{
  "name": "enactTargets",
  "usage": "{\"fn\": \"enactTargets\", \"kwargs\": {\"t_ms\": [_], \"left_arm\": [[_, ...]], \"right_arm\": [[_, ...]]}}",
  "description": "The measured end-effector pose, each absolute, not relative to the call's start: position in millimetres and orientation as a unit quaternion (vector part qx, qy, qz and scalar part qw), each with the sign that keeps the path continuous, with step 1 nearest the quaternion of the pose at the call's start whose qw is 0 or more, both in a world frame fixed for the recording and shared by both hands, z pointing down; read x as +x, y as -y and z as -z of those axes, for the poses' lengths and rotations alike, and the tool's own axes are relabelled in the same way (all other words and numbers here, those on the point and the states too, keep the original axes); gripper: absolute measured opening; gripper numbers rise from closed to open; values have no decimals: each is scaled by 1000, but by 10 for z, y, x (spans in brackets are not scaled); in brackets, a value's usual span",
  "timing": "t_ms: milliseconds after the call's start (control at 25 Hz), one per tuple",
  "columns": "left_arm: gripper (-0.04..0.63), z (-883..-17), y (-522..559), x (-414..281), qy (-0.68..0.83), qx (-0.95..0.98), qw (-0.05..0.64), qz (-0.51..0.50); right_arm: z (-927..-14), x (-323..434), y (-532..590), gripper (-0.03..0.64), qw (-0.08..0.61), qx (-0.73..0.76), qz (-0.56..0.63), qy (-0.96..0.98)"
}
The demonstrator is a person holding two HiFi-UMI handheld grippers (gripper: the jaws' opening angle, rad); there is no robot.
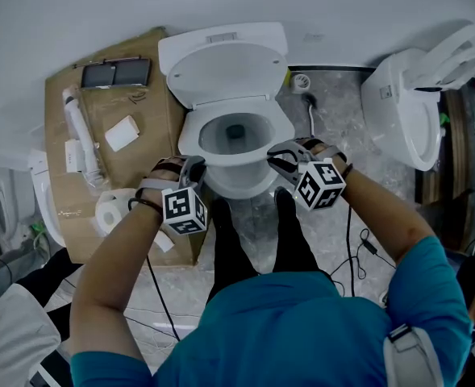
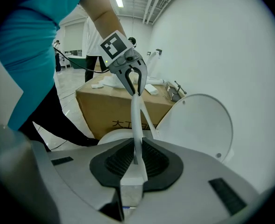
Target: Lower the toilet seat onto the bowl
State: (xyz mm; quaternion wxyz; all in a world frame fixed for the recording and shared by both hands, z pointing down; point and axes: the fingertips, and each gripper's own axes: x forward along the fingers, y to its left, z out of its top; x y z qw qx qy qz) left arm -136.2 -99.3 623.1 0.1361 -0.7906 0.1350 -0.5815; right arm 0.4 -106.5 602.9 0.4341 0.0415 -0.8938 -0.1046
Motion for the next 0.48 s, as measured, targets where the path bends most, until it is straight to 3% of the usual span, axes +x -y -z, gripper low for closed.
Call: {"fn": "enactTargets", "kwargs": {"t_ms": [480], "left_arm": [[40,-6517,628,-1338,-108,-764,148,618]], "right_arm": [[-6308,24,695,52,450,25,126,884]]}}
